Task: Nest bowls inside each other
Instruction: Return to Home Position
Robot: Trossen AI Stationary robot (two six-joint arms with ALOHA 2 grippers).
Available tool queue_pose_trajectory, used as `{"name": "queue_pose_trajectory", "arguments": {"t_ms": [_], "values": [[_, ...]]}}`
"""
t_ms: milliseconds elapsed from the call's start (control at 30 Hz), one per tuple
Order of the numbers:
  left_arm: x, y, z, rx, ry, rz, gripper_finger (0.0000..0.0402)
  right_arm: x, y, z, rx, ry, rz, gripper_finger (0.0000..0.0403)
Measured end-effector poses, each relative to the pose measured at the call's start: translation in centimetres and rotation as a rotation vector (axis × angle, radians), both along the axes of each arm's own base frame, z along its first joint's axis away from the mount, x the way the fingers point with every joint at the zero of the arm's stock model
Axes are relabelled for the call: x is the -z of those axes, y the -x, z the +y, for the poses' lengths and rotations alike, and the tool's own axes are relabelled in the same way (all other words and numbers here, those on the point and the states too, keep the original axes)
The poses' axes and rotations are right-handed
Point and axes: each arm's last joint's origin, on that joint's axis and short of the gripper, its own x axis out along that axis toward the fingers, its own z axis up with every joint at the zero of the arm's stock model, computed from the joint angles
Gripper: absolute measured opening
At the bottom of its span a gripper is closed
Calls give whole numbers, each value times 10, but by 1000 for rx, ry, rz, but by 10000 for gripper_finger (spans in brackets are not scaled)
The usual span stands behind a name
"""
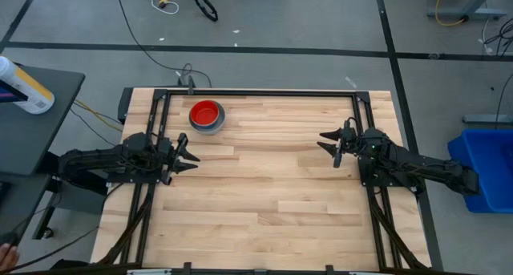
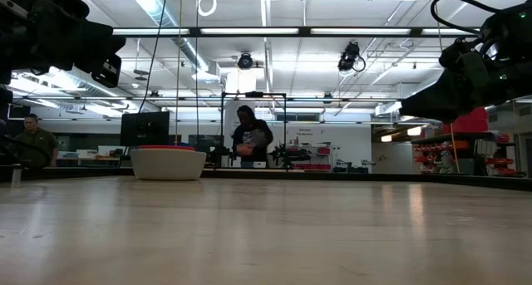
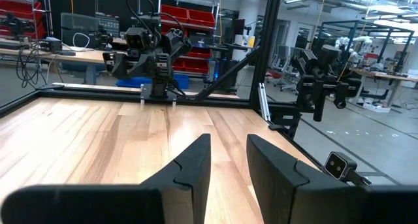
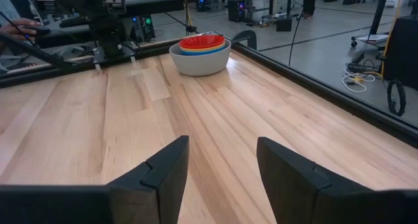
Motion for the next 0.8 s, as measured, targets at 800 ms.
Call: {"name": "queue_pose_trajectory", "arguments": {"t_ms": [800], "values": [[0,0,0,0,0,-1,108,0,0,0,0,0,0,191]]}}
